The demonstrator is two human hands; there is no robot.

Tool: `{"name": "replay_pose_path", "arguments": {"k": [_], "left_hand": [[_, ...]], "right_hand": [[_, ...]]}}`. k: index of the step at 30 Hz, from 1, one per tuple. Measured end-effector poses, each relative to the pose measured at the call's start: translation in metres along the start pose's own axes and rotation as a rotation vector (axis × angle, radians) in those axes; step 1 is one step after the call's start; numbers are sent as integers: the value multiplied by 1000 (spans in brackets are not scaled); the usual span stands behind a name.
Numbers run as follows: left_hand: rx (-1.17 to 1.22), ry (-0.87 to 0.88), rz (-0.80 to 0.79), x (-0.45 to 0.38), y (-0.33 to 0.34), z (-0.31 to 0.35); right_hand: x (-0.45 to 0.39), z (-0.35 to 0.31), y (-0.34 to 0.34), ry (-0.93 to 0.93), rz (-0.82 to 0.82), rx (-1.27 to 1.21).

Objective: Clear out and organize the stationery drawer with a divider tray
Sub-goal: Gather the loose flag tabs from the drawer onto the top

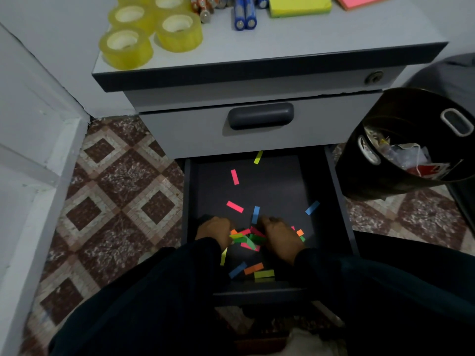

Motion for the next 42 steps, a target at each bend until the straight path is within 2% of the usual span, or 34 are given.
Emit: {"name": "replay_pose_path", "arguments": {"k": [5, 8, 12, 16, 19, 24, 35, 42], "left_hand": [[257, -109, 25, -1, -4, -10], [530, -222, 31, 2, -7, -9], [881, -352, -4, 12, -16, -1], [1076, -384, -27, 29, -23, 12], [1143, -368, -34, 44, -33, 24], [1167, -296, 33, 64, -61, 37], [1215, -126, 158, 107, -157, 96], [1199, -88, 192, 112, -215, 123]], "right_hand": [[2, 11, -8, 39, 25, -13], [1, 20, -13, 186, 51, -112], [4, 22, -30, 302, 58, -314], [16, 22, -43, 422, 105, -629], [29, 13, -62, 453, 97, -852], [50, 3, -106, 395, 158, -1013], [87, -30, -210, 257, 286, -1112], [97, -45, -269, 184, 355, -1186]]}}
Point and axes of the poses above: each hand's wrist, its own x-axis away from the middle knuckle, its own y-axis out of the palm, z = x × y, the point moved 2 cm from there along -x, towards the middle knuckle, and after that the axes turned 7 degrees about z, right-handed, at the moved point
